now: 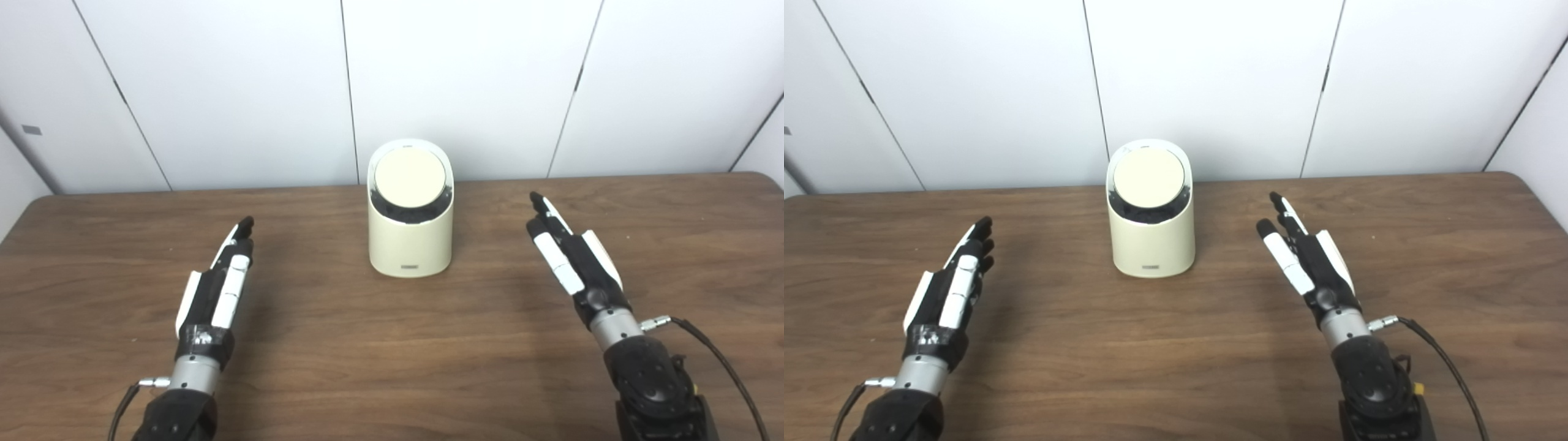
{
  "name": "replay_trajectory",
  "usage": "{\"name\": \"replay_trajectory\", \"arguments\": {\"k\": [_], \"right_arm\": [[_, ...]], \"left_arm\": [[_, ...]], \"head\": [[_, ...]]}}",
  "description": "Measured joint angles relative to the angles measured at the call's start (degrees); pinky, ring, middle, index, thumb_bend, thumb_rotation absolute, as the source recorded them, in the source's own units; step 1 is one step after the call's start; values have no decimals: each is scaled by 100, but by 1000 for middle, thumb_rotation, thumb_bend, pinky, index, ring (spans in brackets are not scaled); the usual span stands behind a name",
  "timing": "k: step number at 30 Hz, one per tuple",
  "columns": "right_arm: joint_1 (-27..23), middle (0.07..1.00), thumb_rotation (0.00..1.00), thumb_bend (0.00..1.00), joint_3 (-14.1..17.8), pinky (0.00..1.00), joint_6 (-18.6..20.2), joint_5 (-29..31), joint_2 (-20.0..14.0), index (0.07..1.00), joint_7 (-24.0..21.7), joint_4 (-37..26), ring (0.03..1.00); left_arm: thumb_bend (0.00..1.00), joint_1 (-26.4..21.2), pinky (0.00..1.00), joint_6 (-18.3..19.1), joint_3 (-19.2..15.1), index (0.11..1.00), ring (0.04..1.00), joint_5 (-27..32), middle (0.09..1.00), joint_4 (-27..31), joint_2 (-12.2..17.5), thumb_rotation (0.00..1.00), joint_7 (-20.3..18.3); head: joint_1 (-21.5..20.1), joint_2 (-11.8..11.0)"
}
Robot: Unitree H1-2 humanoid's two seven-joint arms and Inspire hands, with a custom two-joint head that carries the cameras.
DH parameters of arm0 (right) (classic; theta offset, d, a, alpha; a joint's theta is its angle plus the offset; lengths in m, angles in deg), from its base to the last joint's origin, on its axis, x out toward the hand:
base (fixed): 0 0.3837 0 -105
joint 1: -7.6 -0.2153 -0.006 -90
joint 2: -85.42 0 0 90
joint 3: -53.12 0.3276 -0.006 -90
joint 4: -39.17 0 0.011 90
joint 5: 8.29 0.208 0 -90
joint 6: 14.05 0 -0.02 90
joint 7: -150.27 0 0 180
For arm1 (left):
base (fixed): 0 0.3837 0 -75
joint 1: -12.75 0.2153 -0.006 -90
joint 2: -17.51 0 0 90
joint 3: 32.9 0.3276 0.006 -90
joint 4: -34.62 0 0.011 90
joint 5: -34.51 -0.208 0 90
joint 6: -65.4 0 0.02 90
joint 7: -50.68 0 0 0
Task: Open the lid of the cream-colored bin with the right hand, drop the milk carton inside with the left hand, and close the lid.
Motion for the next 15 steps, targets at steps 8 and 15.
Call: {"name": "replay_trajectory", "arguments": {"k": [8,15], "right_arm": [[425,1000,1000,601,68,998,-136,384,87,976,234,43,1000],[714,992,1000,562,109,976,-330,469,268,964,594,19,999]], "left_arm": [[552,536,1000,-11,-35,1000,1000,131,1000,141,64,916,-129],[540,926,1000,-343,-179,1000,1000,257,1000,81,11,889,-146]], "head": [[9,35],[0,79]]}}
